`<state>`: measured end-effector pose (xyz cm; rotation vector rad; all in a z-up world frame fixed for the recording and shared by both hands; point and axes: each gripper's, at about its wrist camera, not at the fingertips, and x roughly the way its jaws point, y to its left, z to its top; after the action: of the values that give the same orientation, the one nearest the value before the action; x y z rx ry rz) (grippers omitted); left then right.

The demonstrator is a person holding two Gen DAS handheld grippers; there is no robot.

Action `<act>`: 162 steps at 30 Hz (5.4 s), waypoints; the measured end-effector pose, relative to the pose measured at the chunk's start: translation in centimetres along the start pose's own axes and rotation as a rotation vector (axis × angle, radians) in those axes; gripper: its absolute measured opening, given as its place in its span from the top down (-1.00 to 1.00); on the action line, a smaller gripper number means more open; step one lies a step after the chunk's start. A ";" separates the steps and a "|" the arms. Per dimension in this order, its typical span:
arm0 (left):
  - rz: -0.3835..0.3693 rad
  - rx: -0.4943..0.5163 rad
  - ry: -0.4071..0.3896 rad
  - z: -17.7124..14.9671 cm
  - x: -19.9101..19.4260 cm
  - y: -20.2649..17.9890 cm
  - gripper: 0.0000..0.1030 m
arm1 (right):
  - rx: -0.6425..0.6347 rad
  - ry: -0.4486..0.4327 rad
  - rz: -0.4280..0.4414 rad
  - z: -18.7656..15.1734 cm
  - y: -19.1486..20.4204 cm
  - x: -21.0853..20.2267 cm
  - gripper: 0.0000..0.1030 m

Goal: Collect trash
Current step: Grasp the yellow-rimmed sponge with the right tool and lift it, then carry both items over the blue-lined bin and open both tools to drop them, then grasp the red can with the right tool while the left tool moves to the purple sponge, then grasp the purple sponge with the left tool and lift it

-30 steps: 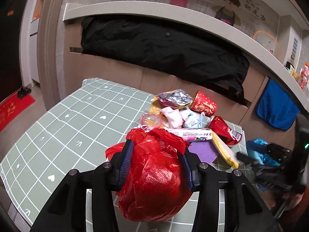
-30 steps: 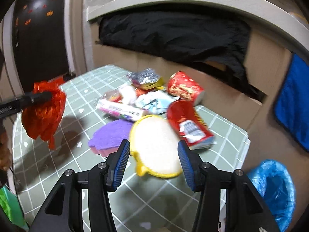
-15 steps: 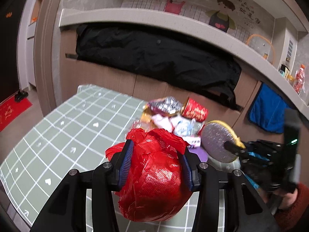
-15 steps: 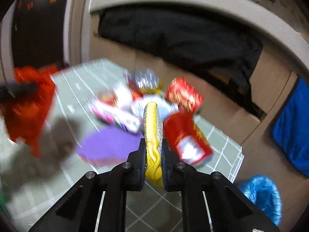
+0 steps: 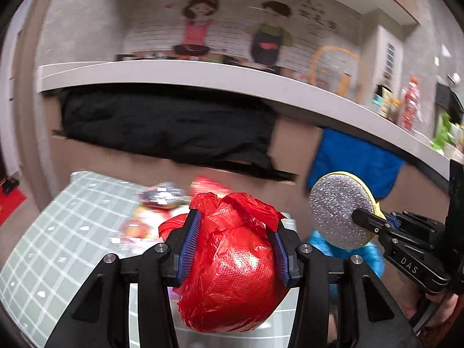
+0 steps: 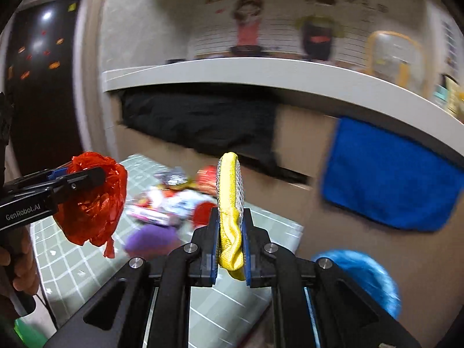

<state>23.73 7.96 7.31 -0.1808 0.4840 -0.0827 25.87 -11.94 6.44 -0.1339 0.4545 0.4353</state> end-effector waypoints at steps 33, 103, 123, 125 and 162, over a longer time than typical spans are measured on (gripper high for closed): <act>-0.222 0.155 0.309 -6.2 19.5 -22.1 0.08 | 0.354 0.148 -0.198 -10.5 -23.0 0.2 0.77; 0.072 -0.055 0.261 -7.9 8.2 13.5 -0.33 | -0.361 0.340 0.008 -3.0 6.9 24.5 -0.11; -0.008 -0.039 0.341 -7.5 14.0 9.7 -0.40 | 0.032 0.337 0.129 -2.5 -0.7 14.3 0.08; 0.005 -0.077 0.358 -7.8 14.5 10.4 -0.40 | 0.039 0.339 0.136 -3.1 -0.6 13.9 0.08; 0.039 -0.045 0.292 -6.8 9.4 9.9 0.48 | 0.000 0.260 0.187 -2.9 1.7 9.6 0.08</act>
<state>29.18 15.46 -4.82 -0.2049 0.7805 -0.0604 31.81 -7.45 -0.52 -0.1498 0.7261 0.6050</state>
